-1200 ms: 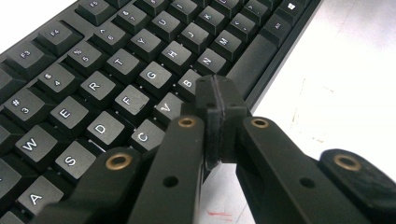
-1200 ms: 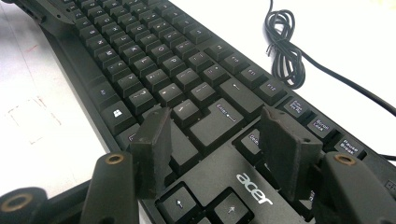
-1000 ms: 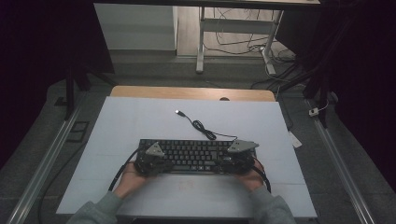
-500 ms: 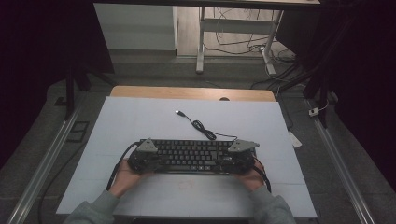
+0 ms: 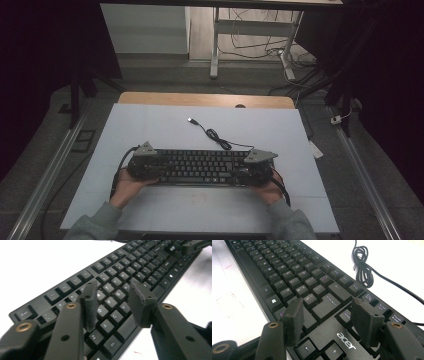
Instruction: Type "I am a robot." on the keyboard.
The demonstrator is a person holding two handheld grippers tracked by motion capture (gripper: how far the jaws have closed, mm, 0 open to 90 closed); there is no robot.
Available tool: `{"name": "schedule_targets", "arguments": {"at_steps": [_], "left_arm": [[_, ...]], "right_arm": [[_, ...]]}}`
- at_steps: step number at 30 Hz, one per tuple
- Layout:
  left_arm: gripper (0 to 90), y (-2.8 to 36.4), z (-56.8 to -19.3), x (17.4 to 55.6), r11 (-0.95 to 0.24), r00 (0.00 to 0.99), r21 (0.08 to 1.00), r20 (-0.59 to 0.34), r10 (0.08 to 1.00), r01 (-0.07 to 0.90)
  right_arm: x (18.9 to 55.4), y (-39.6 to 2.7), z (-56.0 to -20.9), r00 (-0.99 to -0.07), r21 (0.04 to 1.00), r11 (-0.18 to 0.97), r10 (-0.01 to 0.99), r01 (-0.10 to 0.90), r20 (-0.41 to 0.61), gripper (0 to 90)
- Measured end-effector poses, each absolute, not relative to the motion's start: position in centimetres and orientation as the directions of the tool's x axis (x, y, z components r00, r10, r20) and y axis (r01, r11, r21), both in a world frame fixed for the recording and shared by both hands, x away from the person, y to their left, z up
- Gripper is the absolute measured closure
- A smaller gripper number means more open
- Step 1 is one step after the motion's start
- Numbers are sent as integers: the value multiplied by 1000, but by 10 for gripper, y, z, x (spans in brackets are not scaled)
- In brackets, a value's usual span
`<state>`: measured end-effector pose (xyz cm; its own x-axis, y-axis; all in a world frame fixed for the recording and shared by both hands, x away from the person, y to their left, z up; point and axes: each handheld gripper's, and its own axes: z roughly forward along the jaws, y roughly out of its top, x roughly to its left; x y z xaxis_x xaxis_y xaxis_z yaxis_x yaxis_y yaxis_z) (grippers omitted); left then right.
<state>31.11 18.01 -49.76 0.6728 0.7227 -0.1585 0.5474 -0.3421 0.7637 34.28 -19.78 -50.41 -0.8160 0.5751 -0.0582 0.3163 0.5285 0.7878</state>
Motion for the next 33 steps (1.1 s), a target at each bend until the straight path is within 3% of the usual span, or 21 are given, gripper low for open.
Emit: {"name": "schedule_targets", "arguments": {"at_steps": [10,33], "left_arm": [[452,188,-498,314,-324,642,758,-159,750,566],[428,189,-498,323,-336,629,744,-143,764,577]], "right_arm": [[343,-198,-505,-818,787,529,573,318,-55,442],[343,-197,-505,-819,788,528,571,317,-53,442]]}}
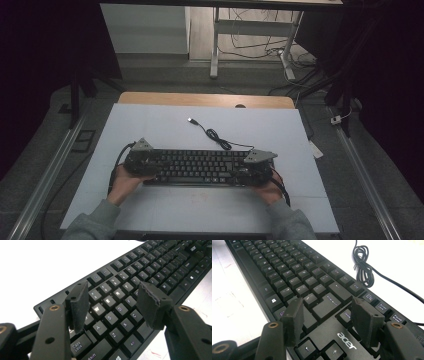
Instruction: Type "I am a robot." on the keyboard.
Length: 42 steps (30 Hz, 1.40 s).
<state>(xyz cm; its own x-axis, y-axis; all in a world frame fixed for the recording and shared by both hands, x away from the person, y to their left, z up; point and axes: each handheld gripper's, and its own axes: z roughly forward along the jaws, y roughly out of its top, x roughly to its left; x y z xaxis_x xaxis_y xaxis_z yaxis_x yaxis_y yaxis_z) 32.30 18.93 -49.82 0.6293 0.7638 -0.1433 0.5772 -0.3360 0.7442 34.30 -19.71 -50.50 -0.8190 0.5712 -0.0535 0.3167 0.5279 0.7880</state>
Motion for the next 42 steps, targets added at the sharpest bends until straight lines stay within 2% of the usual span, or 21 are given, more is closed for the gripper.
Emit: {"name": "schedule_targets", "arguments": {"at_steps": [5,8,20,29,42], "left_arm": [[453,187,-498,327,-352,639,742,-132,758,571],[499,185,-498,328,-359,646,741,-129,753,567],[877,172,-505,337,-419,684,725,-99,722,547],[888,157,-513,343,-470,702,694,-73,708,546],[888,151,-519,346,-478,701,684,-68,710,550]], "right_arm": [[343,-197,-505,-819,788,528,571,317,-53,442],[343,-197,-505,-819,788,528,571,317,-54,442],[343,-196,-506,-820,787,529,570,317,-53,442],[343,-196,-506,-820,787,530,570,317,-54,442],[343,-196,-506,-820,787,529,570,318,-52,441]]}}
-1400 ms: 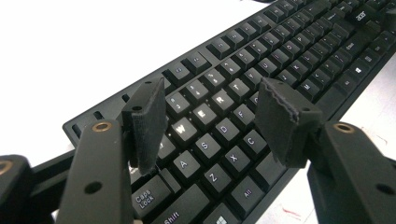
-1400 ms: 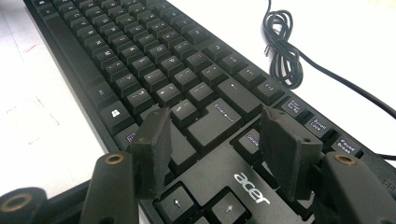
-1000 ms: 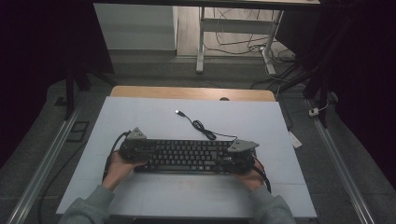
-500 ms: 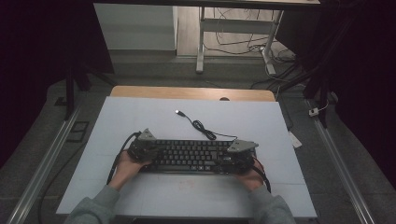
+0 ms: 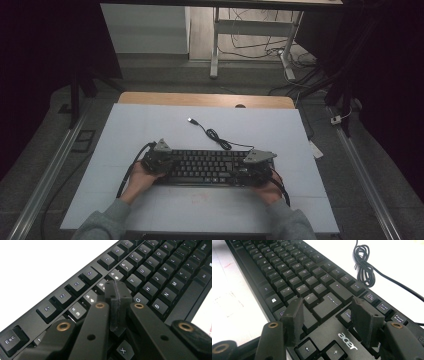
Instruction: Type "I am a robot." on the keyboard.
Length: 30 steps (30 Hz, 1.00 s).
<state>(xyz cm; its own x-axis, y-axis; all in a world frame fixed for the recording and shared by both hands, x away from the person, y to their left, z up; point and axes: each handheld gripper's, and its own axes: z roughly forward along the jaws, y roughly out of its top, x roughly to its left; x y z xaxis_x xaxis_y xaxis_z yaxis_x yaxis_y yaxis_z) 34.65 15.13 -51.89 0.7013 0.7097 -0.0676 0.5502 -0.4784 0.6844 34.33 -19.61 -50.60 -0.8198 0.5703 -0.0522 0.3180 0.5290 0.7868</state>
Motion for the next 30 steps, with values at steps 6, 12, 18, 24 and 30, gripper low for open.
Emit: {"name": "schedule_targets", "arguments": {"at_steps": [6,12,18,24,30], "left_arm": [[888,150,-520,347,-477,701,685,-68,710,550],[888,150,-522,348,-477,699,681,-73,711,556],[888,151,-517,345,-464,697,702,-64,714,540],[888,160,-507,339,-427,692,734,-80,718,528],[850,167,-500,332,-398,693,751,-107,713,527]], "right_arm": [[343,-196,-506,-820,786,530,569,317,-53,442],[343,-196,-506,-820,785,532,570,318,-54,441],[343,-196,-506,-820,786,530,570,318,-53,441],[343,-197,-505,-819,788,528,571,317,-53,441],[343,-197,-505,-821,789,528,569,314,-54,441]]}}
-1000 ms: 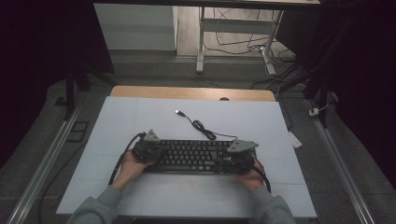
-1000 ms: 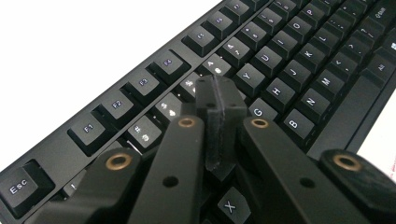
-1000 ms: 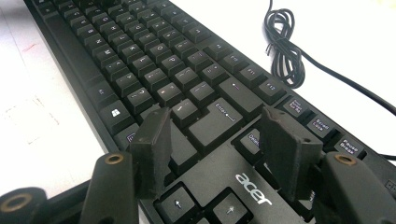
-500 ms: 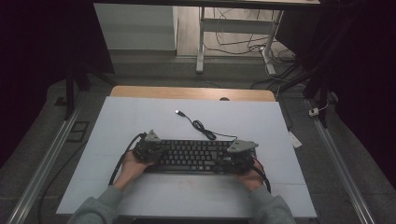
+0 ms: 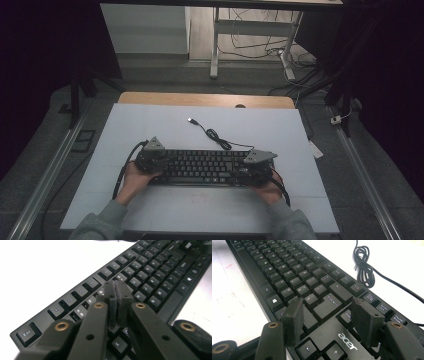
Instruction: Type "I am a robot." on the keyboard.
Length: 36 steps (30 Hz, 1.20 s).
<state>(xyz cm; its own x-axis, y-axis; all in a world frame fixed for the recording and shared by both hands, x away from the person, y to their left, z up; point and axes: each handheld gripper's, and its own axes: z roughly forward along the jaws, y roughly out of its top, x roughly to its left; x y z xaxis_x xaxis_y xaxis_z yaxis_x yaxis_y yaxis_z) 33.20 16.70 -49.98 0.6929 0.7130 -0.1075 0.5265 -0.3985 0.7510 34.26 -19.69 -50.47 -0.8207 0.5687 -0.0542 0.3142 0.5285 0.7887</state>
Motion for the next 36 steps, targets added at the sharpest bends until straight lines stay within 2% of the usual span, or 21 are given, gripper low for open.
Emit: {"name": "schedule_targets", "arguments": {"at_steps": [7,12,19,36], "left_arm": [[573,176,-495,324,-372,680,753,-134,721,543],[460,183,-496,321,-353,660,747,-150,736,563],[406,188,-497,322,-341,644,741,-159,748,579],[384,186,-498,323,-347,643,735,-156,749,583]], "right_arm": [[343,-197,-505,-821,790,527,568,313,-54,441],[342,-197,-504,-821,788,531,568,312,-58,441],[343,-197,-505,-821,788,529,568,314,-54,441],[341,-194,-503,-828,795,525,558,303,-52,441]]}}
